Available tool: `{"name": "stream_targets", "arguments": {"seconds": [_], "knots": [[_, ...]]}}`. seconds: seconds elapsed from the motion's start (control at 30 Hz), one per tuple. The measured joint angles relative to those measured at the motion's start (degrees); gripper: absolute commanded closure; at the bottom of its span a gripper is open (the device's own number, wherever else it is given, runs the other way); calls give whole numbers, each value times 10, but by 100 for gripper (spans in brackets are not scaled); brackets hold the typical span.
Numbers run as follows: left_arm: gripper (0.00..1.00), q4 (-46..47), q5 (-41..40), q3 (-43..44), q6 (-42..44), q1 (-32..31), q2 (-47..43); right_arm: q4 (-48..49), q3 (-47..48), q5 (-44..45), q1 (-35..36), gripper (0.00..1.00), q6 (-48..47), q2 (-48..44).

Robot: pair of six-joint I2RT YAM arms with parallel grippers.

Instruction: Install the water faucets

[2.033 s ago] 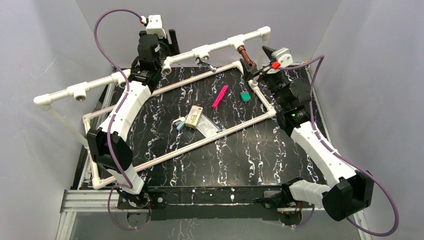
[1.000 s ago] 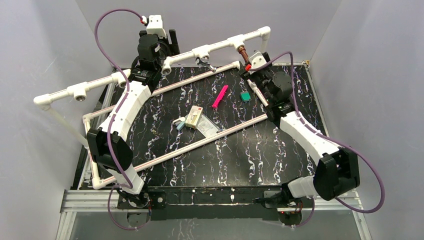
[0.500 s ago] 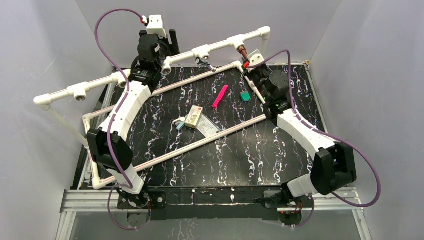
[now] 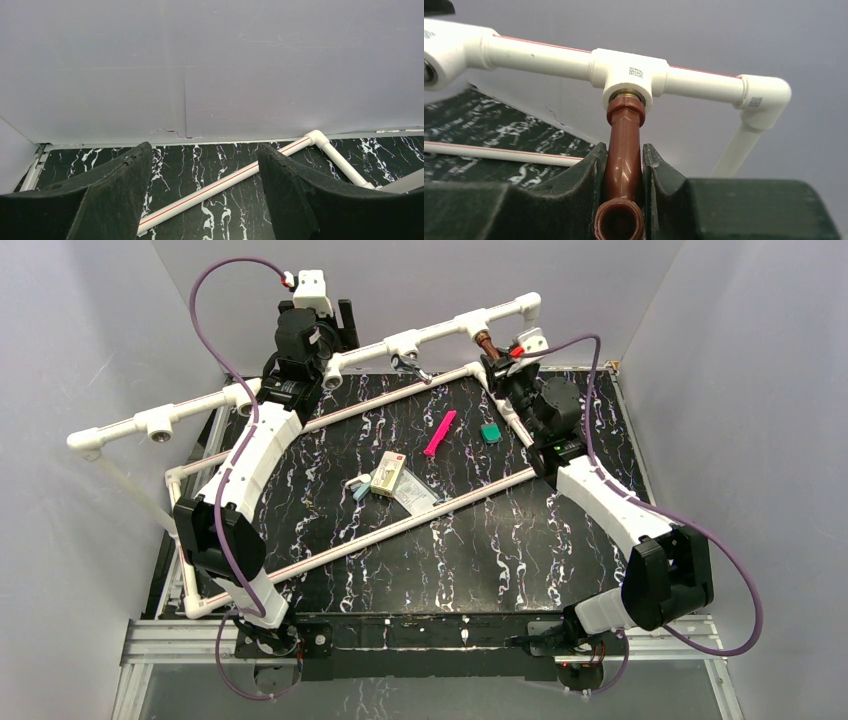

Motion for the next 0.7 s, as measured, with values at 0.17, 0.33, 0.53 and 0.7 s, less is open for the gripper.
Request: {"name": "stream_targets", "arguments": {"seconds": [0.17,0.33,0.53,0.7], "knots": [[25,0,0,0,1,0,0,-21,13,16,-3,99,153,0],[25,2,0,0,2,0,0,-58,29,42,-4,99,336,0],[25,3,0,-1,3,1,0,-75,31,69,-5,99,541,0],[25,7,0,-2,3,1,0,-86,30,83,-7,99,697,0]]}}
